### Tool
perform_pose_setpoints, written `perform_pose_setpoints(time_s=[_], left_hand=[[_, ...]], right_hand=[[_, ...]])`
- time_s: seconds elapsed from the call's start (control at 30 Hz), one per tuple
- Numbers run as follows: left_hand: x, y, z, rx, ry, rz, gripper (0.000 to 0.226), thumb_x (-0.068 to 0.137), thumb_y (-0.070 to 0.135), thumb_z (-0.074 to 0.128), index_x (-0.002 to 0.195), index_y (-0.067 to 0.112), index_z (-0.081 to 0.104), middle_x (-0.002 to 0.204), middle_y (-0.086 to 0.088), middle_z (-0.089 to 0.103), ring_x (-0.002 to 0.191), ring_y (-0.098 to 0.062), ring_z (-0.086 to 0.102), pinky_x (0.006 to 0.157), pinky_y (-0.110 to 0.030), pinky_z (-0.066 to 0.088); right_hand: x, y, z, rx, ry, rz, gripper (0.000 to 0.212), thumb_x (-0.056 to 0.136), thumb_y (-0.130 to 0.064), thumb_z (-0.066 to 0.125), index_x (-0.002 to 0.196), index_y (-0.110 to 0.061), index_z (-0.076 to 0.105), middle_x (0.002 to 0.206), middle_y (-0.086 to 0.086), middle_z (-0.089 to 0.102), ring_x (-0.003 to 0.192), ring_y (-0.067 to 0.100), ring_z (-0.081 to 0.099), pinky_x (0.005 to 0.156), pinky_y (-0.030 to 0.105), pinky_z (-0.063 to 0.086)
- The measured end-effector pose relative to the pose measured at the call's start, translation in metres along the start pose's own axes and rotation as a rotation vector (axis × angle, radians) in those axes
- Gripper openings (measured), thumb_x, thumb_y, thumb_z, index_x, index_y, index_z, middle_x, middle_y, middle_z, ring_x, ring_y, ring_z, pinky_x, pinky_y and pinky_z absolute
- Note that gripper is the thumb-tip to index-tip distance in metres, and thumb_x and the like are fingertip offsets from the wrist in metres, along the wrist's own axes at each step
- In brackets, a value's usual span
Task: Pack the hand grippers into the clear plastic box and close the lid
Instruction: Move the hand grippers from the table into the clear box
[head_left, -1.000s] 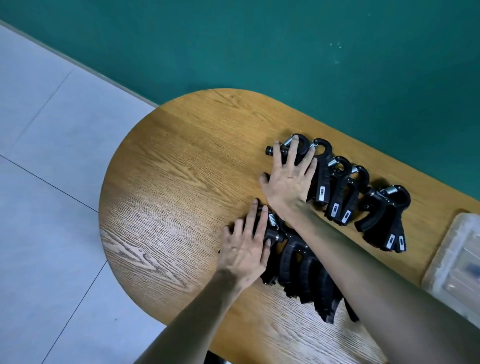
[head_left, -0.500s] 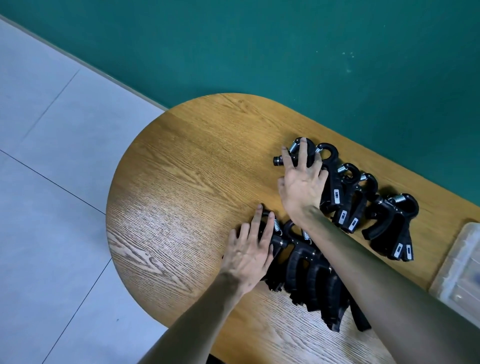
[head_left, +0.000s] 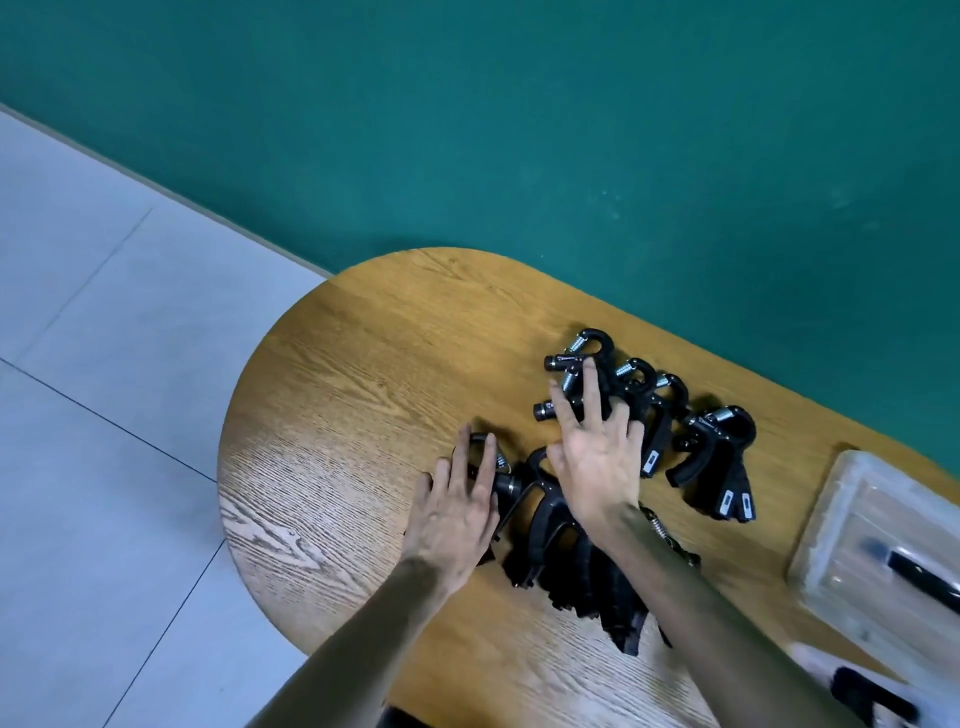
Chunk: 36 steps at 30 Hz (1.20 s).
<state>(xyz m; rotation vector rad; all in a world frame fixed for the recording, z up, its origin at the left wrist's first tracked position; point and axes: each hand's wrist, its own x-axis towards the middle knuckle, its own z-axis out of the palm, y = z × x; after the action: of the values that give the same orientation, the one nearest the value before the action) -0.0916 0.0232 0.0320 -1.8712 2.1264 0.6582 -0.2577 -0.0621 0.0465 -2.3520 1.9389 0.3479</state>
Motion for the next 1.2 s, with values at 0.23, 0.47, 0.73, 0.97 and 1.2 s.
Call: perform_pose_setpoints(time_s=[0.23,0.47,0.73,0.97,1.2], left_hand=[[-0.028,0.030,-0.028,-0.056,0.037,-0.043,0.077,0.107,0.044,0.021,0.150,0.015,-0.036,0.163,-0.020,-0.027,0.120,-0.025,0.038,0.107,-0.040,0.034],[-0.060,0.068,-0.033,-0.073,0.043,0.000,0.074,0.108,0.040,0.024,0.154,0.018,-0.029,0.166,-0.017,-0.018,0.117,-0.022,0.036,0.105,-0.038,0.032],[-0.079,0.119,-0.036,0.001,0.104,0.026,0.075,0.107,0.039,0.029,0.157,0.022,-0.024,0.166,-0.021,-0.014,0.120,-0.026,0.038,0.104,-0.041,0.037],[-0.101,0.187,-0.032,0.056,0.142,0.054,0.070,0.107,0.036,0.029,0.158,0.027,-0.019,0.166,-0.021,-0.013,0.120,-0.026,0.037,0.105,-0.040,0.034],[-0.110,0.262,-0.028,0.147,0.296,0.087,0.068,0.105,0.037,0.028,0.161,0.025,-0.008,0.166,-0.023,0.006,0.110,-0.027,0.041,0.097,-0.041,0.040]], right_hand=[[-0.085,0.022,-0.030,0.070,-0.025,0.173,0.080,0.079,-0.026,0.072,0.152,-0.024,0.039,0.166,0.017,0.012,0.098,0.037,0.048,0.076,0.046,0.044],[-0.151,0.036,-0.037,0.114,-0.018,0.266,0.079,0.077,-0.027,0.072,0.150,-0.024,0.044,0.166,0.015,0.016,0.086,0.033,0.044,0.069,0.042,0.040],[-0.191,0.067,-0.040,0.205,0.040,0.306,0.079,0.076,-0.026,0.073,0.150,-0.024,0.043,0.165,0.015,0.019,0.087,0.032,0.043,0.072,0.042,0.040],[-0.236,0.118,-0.038,0.300,0.094,0.301,0.079,0.079,-0.027,0.069,0.152,-0.025,0.038,0.167,0.013,0.009,0.088,0.033,0.043,0.075,0.044,0.044],[-0.280,0.187,-0.049,0.359,0.144,0.312,0.080,0.081,-0.029,0.070,0.153,-0.025,0.036,0.167,0.013,0.012,0.098,0.036,0.047,0.086,0.048,0.047]])
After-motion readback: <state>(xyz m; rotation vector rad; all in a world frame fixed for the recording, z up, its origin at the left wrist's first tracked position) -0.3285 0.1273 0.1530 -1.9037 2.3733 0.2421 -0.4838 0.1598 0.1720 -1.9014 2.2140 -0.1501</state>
